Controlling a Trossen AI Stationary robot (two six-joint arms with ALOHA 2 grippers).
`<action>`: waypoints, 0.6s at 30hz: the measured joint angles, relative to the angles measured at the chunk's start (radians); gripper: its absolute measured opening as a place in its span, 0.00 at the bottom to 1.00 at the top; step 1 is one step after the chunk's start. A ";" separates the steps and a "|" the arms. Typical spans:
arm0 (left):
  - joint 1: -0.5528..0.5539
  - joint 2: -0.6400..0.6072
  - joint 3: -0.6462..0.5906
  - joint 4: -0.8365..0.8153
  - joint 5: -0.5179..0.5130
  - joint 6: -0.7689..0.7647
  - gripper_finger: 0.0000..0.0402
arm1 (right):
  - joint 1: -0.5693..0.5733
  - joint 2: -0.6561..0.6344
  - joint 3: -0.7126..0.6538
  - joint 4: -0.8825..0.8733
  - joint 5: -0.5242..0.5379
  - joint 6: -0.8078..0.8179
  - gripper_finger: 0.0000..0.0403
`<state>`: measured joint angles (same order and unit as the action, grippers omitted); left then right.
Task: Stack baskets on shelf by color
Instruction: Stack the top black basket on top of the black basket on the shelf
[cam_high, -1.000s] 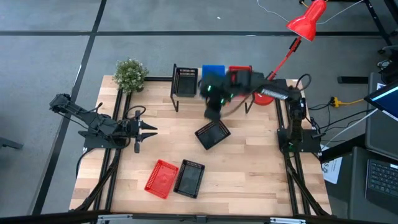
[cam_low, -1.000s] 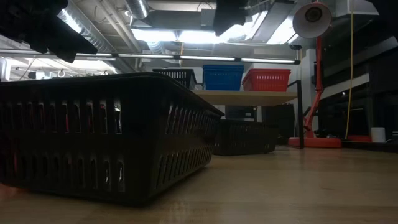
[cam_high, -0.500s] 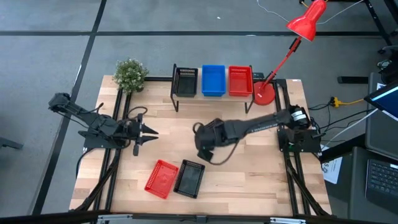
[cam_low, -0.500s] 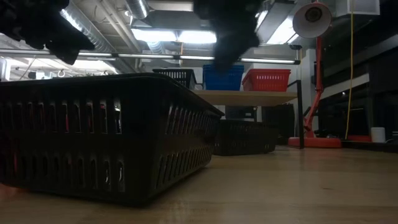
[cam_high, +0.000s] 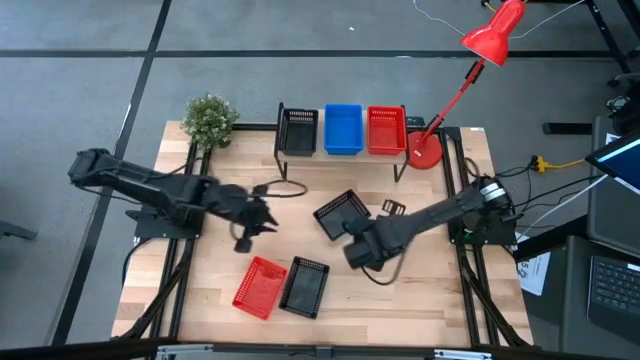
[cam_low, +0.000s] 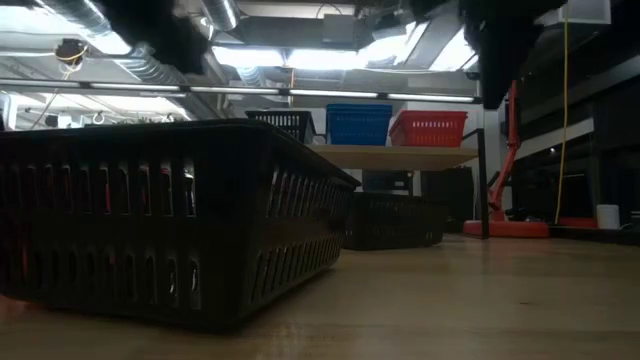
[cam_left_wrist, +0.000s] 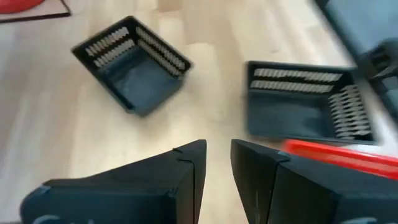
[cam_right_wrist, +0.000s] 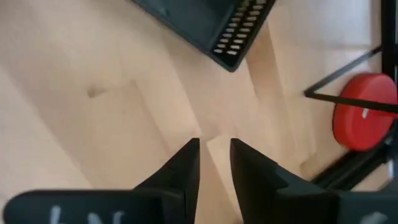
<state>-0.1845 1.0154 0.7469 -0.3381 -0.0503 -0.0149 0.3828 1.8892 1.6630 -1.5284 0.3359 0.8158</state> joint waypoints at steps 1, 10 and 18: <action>0.019 0.051 0.037 -0.009 0.000 0.037 0.17 | 0.018 -0.022 -0.017 0.010 0.016 0.018 0.22; 0.103 0.338 0.256 -0.023 -0.003 0.307 0.17 | 0.157 -0.369 -0.402 0.039 0.141 0.325 0.22; 0.200 0.566 0.428 -0.084 0.134 0.368 0.18 | 0.164 -0.609 -0.714 0.480 0.081 0.354 0.22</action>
<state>0.0152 1.5813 1.1744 -0.4219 0.0836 0.3532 0.5468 1.2807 0.9489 -1.0486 0.4167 1.1701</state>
